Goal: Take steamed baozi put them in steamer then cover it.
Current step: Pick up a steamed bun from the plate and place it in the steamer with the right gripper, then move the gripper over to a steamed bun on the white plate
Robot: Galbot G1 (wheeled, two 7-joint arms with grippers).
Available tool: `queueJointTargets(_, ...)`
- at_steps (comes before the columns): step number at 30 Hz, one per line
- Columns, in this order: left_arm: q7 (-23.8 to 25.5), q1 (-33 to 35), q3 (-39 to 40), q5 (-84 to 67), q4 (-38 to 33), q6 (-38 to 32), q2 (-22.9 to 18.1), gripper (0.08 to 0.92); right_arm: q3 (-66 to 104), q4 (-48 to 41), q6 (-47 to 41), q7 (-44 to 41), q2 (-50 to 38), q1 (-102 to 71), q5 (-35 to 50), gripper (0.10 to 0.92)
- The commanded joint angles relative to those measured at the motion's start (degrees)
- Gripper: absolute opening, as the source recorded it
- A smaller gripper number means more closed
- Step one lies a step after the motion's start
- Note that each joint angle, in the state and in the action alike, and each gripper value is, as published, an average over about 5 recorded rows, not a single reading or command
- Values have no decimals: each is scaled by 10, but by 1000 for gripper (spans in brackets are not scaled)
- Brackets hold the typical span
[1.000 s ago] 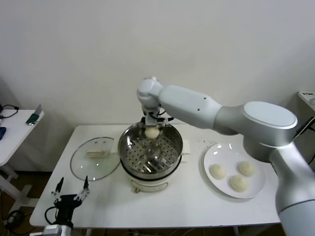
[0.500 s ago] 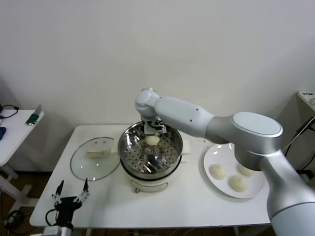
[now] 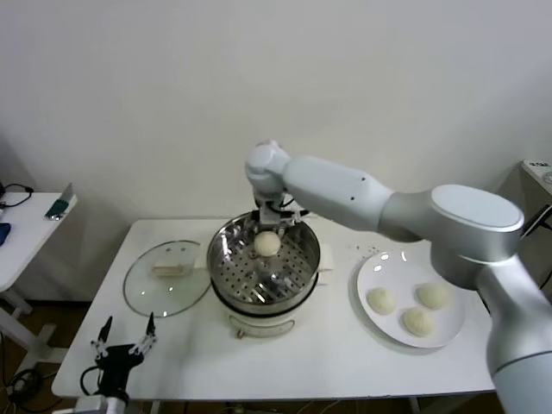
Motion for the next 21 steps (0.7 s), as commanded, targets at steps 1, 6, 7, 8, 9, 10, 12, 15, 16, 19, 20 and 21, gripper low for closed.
queueJointTargets(1, 0, 2, 1, -4, -5, 2, 2, 823, -78, 70, -80, -8, -123, 135, 228, 823)
queueJointTargets(6, 0, 8, 1, -6, -12, 3, 4, 823, -175, 130, -251, 57, -243, 200, 353, 823)
queueJointTargets(7, 1, 10, 1, -7, -14, 3, 5, 823, -185, 153, -289, 69, -267, 207, 364, 823)
queueJointTargets(8, 1, 13, 2, -8, -15, 2, 6, 823, -193, 177, -328, 78, -290, 212, 377, 823)
queueJointTargets(9, 2, 14, 2, -8, -16, 0, 7, 823, -200, 199, -366, 84, -313, 215, 393, 823)
queueJointTargets(10, 3, 16, 3, -8, -16, -1, 8, 823, -206, 216, -401, 88, -334, 216, 414, 823)
queueJointTargets(12, 3, 17, 5, -8, -14, -6, 9, 823, -219, 235, -449, 86, -371, 213, 449, 823)
queueJointTargets(15, 6, 19, 8, -12, -15, -12, 10, 823, -229, 233, -465, 68, -416, 190, 466, 823)
queueJointTargets(16, 7, 19, 9, -13, -16, -14, 10, 823, -230, 232, -467, 60, -431, 177, 465, 823)
queueJointTargets(19, 10, 19, 11, -16, -19, -14, 11, 823, -207, 238, -480, 54, -460, 119, 456, 823)
queueJointTargets(20, 10, 18, 11, -17, -20, -13, 10, 823, -193, 238, -485, 54, -467, 94, 450, 823)
queueJointTargets(21, 10, 18, 11, -18, -21, -12, 10, 823, -175, 236, -489, 55, -473, 64, 442, 823)
